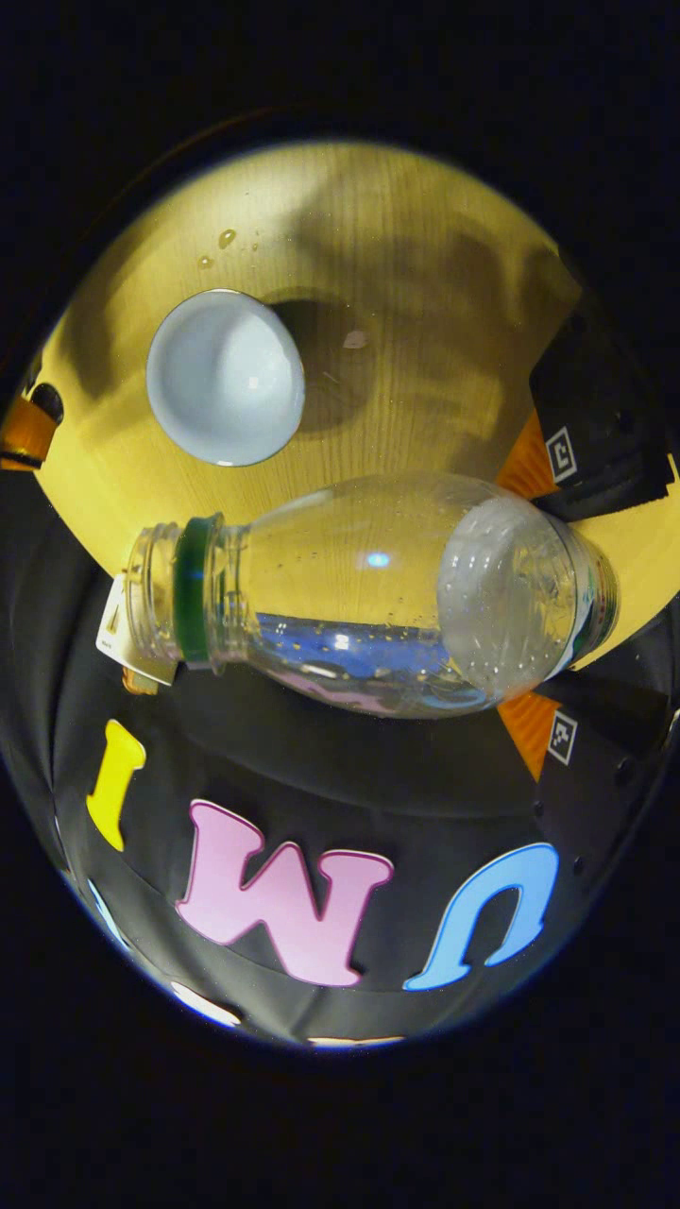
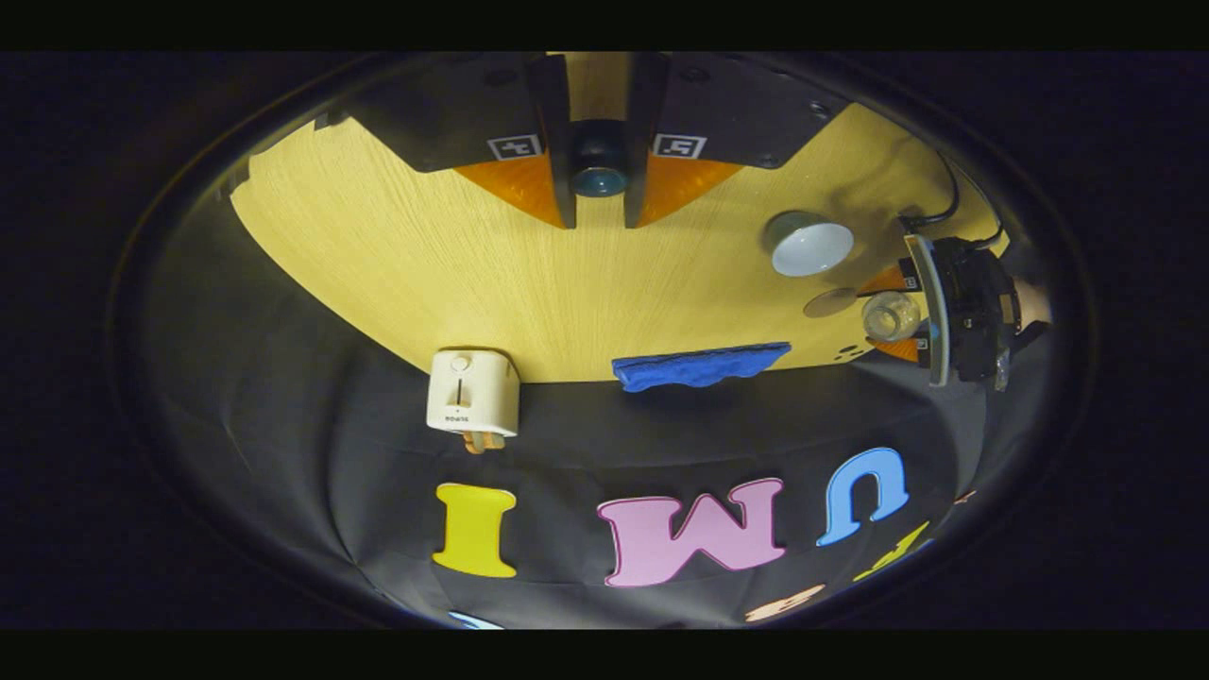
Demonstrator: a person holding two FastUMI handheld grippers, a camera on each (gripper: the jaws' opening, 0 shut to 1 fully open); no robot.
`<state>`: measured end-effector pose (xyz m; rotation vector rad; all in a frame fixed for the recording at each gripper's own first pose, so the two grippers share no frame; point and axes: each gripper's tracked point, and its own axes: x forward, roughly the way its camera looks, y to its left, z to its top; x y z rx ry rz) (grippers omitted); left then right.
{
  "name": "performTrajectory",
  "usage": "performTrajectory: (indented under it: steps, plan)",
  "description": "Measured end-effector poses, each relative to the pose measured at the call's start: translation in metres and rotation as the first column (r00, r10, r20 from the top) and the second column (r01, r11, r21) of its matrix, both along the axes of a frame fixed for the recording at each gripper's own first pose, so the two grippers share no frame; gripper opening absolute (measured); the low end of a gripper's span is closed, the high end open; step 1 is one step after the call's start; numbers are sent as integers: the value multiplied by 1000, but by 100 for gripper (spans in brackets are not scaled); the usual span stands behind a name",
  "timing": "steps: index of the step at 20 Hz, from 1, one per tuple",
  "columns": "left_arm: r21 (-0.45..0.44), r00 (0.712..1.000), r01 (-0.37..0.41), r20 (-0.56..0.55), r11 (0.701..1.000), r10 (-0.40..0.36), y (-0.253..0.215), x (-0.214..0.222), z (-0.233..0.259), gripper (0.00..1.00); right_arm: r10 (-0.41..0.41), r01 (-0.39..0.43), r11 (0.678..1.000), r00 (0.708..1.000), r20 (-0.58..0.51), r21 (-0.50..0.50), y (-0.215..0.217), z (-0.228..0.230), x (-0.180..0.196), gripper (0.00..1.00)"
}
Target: Open the teacup lid with one hand, grasp the water bottle and pour water into the teacup with the other hand; after pouring, place the water bottle on the coaster and then close the teacup lid.
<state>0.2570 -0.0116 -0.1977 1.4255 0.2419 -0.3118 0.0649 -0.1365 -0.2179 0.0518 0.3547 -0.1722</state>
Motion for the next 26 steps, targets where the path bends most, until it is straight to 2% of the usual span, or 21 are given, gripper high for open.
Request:
performTrajectory:
  steps: [9, 16, 17, 26]
  plan:
    - [211, 997, 82, -16, 974, -81, -10, 16, -13, 72, 31, -31, 999, 999, -14, -6, 3, -9, 0, 28]
    - [308, 995, 101, -29, 946, -97, -8, 22, -14, 72, 49, -49, 999, 999, -23, 1, 12, -15, -5, 28]
    - [321, 994, 109, -31, 941, -104, -9, 23, -15, 73, 50, -50, 999, 998, -26, 4, 13, -17, -5, 32]
    - [438, 989, 142, -36, 888, -141, -9, 26, -7, 72, 42, -41, 999, 999, -25, 21, 12, -18, -11, 24]
